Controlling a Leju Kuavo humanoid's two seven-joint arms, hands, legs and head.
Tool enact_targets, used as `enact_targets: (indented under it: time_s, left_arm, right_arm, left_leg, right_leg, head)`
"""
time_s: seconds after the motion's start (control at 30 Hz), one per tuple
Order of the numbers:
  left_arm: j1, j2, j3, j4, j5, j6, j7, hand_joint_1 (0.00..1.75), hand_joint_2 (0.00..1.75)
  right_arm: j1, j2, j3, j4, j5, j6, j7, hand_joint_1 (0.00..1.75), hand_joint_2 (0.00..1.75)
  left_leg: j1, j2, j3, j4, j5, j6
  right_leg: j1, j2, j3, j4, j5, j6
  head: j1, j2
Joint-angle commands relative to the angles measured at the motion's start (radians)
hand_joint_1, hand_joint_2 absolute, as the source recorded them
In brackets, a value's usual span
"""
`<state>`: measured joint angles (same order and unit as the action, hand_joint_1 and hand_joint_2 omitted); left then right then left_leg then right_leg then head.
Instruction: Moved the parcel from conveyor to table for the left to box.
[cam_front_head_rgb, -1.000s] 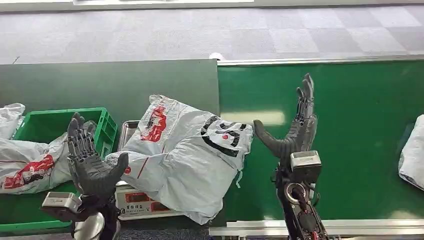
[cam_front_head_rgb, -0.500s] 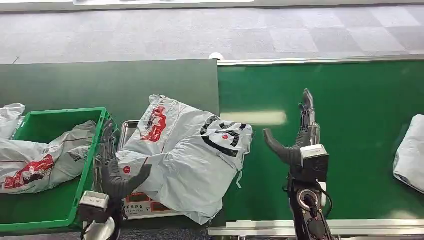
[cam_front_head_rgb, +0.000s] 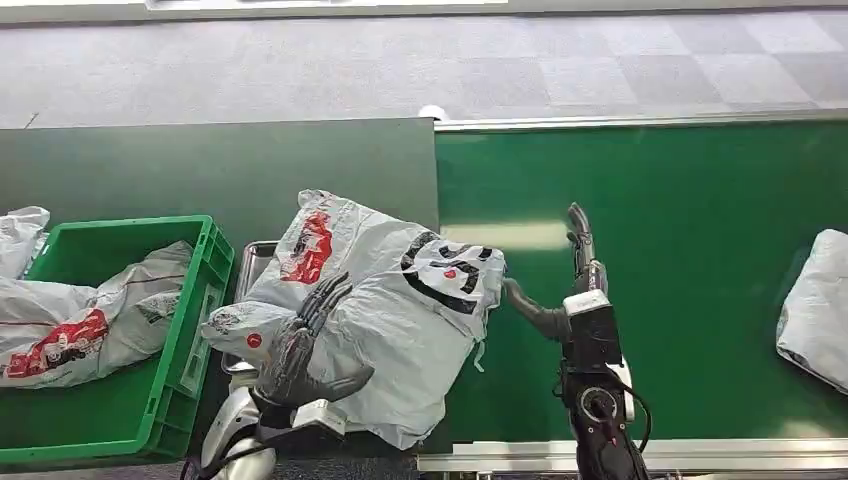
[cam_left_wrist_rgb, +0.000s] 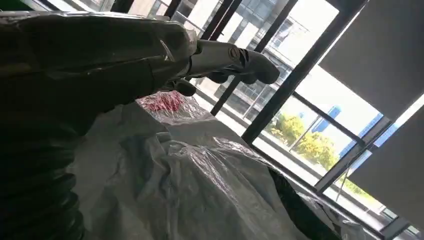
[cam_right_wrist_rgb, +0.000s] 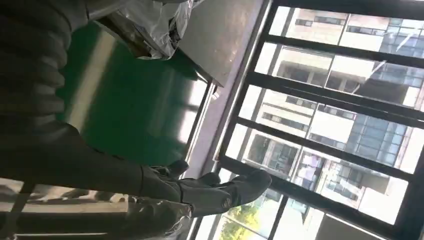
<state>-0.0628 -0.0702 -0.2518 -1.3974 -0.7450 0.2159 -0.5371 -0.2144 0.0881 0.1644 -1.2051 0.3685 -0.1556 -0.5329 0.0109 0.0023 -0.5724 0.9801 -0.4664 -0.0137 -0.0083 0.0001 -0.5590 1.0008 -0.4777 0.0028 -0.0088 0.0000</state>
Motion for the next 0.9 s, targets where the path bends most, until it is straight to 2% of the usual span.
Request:
enact_targets:
  time_s: [0.03, 0.23, 0.37, 0.9]
  left_arm:
    - [-0.041, 0.044, -0.060, 0.109, -0.097, -0.001, 0.049, 0.00, 1.75]
    - [-0.063, 0.044, -0.080, 0.168, -0.204, -0.032, 0.100, 0.00, 1.75]
    - [-0.072, 0.032, -0.049, 0.196, -0.215, -0.118, 0.162, 0.00, 1.75]
    - [-0.088, 0.032, -0.043, 0.229, -0.203, -0.171, 0.157, 0.00, 1.75]
  right_arm:
    - [-0.014, 0.009, -0.022, 0.074, 0.008, 0.014, 0.008, 0.00, 1.75]
    - [0.009, 0.011, -0.031, 0.076, 0.022, 0.031, 0.008, 0.00, 1.75]
    - [0.032, 0.015, -0.042, 0.051, 0.032, 0.040, 0.006, 0.00, 1.75]
    - [0.036, 0.027, -0.047, 0.039, 0.031, 0.050, 0.007, 0.00, 1.75]
  left_leg:
    - [0.000, -0.001, 0.002, -0.001, 0.001, 0.000]
    - [0.000, -0.002, 0.002, -0.003, 0.001, 0.001]
    - [0.000, -0.001, 0.002, -0.002, 0.001, 0.000]
    - [0.000, -0.001, 0.002, -0.001, 0.001, 0.001]
  right_leg:
    - [0.000, 0.000, 0.002, -0.001, 0.000, 0.000]
    - [0.000, -0.001, 0.003, -0.003, 0.001, 0.000]
    - [0.000, -0.001, 0.003, -0.002, 0.000, 0.000]
    - [0.000, 0.000, 0.003, -0.001, 0.001, 0.000]
  head:
    - [0.000, 0.000]
    - [0.000, 0.000]
    - [0.000, 0.000]
    - [0.000, 0.000]
